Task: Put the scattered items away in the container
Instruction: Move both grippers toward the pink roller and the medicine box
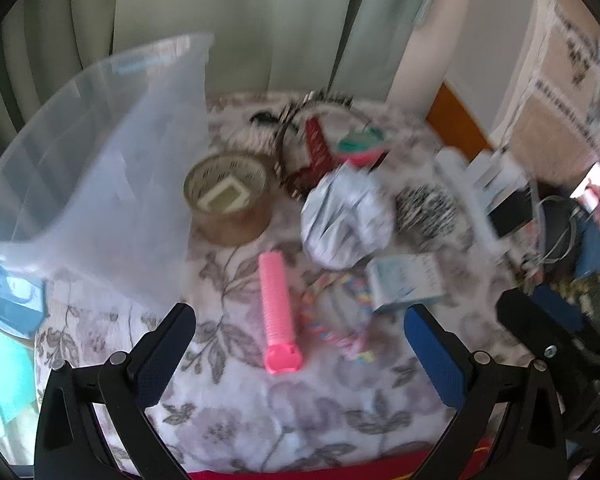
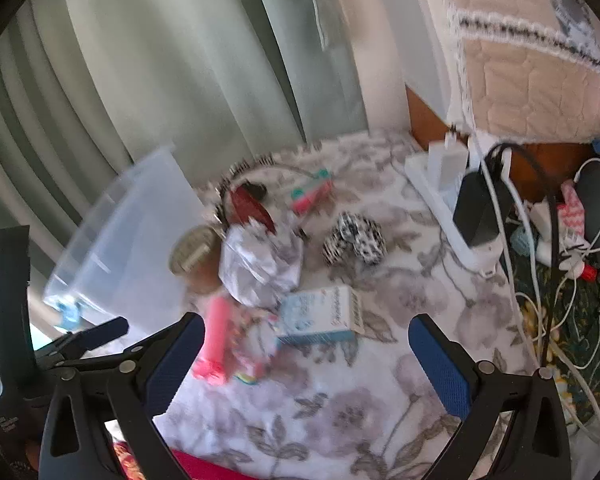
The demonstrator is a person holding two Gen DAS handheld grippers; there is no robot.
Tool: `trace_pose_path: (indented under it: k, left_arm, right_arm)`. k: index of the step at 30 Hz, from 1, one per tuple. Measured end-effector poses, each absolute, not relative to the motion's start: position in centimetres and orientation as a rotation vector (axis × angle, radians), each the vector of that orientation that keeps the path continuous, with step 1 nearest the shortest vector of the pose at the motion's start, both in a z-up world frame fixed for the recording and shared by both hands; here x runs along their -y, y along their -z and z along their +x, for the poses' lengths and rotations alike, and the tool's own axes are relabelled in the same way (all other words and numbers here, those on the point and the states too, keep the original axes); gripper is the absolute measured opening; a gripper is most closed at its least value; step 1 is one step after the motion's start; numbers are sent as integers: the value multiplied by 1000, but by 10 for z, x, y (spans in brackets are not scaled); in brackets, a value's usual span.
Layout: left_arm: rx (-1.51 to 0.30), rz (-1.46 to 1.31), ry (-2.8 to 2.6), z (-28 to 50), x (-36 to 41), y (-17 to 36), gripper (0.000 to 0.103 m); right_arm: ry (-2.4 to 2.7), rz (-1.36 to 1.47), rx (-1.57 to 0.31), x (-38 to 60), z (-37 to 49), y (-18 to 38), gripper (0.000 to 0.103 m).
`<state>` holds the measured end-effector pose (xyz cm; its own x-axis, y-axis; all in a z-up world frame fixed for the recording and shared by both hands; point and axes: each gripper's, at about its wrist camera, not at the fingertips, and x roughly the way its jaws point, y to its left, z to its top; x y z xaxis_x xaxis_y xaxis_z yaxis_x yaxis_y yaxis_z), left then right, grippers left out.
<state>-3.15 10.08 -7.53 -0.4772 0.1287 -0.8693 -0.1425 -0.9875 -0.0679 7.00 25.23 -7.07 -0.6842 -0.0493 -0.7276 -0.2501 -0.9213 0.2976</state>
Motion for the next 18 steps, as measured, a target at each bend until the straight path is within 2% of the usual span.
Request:
trace_pose_path:
  k: [5,10,14,18]
  left_arm:
    - [5,-1626,-2531,-38,-94,104,103]
    - [-36,-1694,-2524,-42,-94,121,101]
    - [-87,-1736,-2558,-46,-95,130,92]
    - [-85,-1763,-2561,-50,-94,136,77]
  right_arm:
    - [-2660,-1302,-560,-252,58,96,103]
    - [-2617,-1380,-565,-252,43,119,95]
    - [-2583,-1457,-568,-249,28,138,89]
    - [-2578,-1498,-571,-246,13,149,82]
